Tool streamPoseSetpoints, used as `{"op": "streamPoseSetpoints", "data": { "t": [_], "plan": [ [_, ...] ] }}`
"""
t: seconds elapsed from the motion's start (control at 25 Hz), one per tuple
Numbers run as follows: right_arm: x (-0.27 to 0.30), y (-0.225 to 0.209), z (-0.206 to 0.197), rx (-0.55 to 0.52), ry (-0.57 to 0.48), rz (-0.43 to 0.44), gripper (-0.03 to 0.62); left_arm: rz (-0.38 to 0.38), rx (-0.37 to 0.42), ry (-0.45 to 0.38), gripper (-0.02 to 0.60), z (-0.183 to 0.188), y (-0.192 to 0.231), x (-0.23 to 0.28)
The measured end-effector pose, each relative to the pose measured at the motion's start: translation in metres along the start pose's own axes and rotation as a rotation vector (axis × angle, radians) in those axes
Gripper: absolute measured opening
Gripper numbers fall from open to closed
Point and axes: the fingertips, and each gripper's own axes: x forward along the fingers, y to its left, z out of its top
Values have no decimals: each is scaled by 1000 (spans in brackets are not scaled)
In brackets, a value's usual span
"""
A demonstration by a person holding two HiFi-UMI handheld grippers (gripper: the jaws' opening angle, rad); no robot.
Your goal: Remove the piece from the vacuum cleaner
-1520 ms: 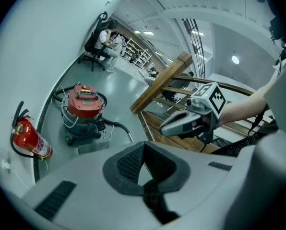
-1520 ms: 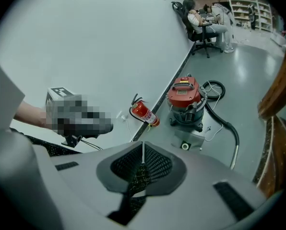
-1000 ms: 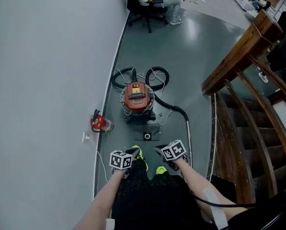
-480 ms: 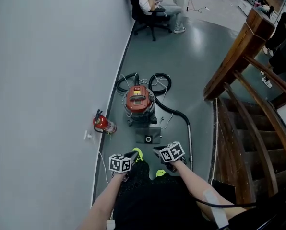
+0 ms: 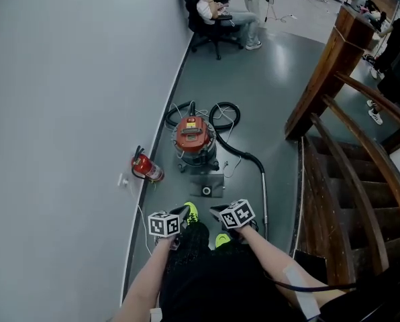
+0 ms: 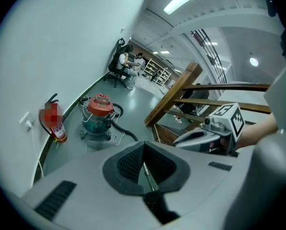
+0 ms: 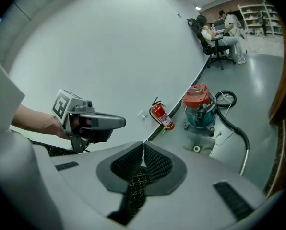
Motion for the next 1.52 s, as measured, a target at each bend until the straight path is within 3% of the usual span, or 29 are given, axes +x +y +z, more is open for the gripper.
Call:
{"op": "streamPoseSetpoints", "data": {
  "t": [0.48,0.72,0.92,1.16,1.52],
  "plan": [
    [-18,14,-3,13,-79,13,26,27,-64,-101,9,8,-43,5],
    [-26,21,2,-5,-135,-54,26,9,114,-98,9,-1,-58,-6],
    [-20,35,5,-62,-151,-107,15,-30,112,-101,9,-9,-51,-20],
    [-13,49,5,-109,-134,-99,15,-51,147,-78,9,-18,-54,-23],
    [-18,51,1,-105,-135,-110,15,-54,145,-79,9,-23,-54,-23]
  ]
}}
